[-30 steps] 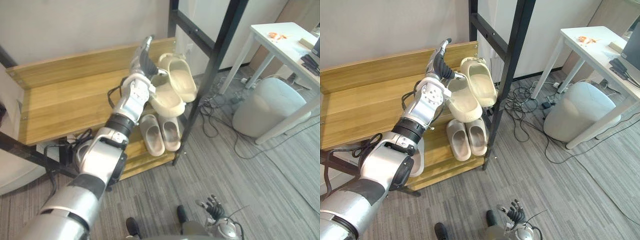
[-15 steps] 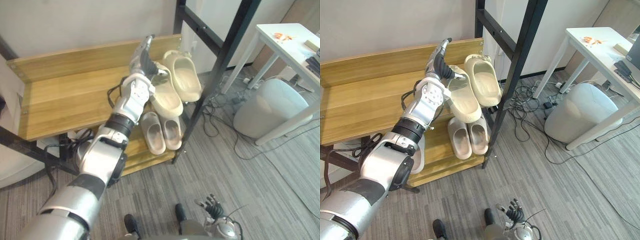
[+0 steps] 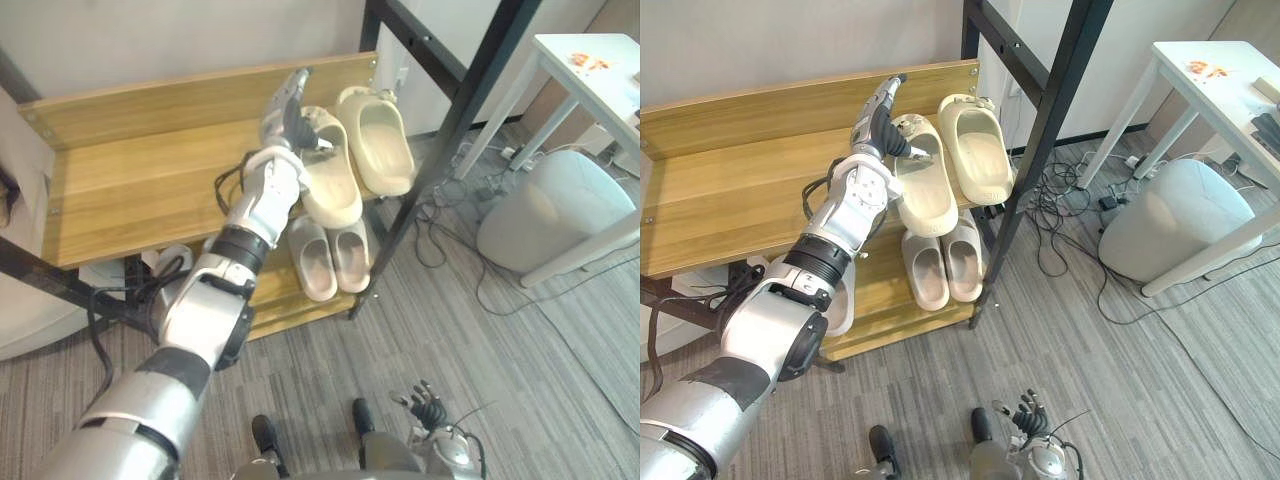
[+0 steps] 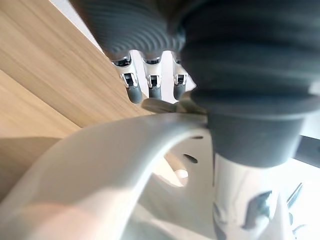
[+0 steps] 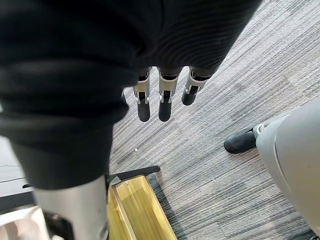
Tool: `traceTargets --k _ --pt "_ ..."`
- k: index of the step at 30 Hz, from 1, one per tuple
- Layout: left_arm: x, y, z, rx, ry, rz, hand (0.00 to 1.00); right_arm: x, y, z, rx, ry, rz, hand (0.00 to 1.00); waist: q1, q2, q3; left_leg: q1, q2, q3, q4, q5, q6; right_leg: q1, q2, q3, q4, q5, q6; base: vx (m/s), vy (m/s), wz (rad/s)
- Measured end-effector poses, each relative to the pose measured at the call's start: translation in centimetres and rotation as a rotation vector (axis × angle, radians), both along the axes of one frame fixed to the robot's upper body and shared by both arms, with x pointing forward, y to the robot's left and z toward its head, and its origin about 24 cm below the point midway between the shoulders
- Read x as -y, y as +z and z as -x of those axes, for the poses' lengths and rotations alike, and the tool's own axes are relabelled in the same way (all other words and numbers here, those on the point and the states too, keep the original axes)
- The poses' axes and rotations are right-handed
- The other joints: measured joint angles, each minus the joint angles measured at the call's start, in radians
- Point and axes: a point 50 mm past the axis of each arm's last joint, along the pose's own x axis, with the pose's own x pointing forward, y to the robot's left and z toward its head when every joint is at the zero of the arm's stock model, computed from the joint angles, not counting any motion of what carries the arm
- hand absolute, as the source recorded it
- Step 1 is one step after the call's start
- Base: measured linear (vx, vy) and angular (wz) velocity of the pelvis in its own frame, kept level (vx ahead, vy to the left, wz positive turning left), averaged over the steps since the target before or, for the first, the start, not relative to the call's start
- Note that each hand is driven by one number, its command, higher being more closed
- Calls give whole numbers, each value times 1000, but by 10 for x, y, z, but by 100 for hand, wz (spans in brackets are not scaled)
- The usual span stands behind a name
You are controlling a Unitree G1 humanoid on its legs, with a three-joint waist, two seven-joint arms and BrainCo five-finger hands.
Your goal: Organize the slippers on the shoe rack
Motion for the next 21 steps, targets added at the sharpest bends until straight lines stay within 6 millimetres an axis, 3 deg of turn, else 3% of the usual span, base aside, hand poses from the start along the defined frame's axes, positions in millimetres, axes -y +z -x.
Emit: traceTargets --k 8,21 --pt "-1 13 -1 22 8 41 0 -1 2 -5 12 4 -1 0 8 -1 24 -6 0 -3 0 1 0 -5 -1 -3 2 1 -1 0 0 0" --pt "4 15 1 33 -3 99 0 -2 1 -4 10 11 -2 0 18 0 24 -4 0 -25 -5 2 2 10 -3 -26 2 1 -1 1 7 4"
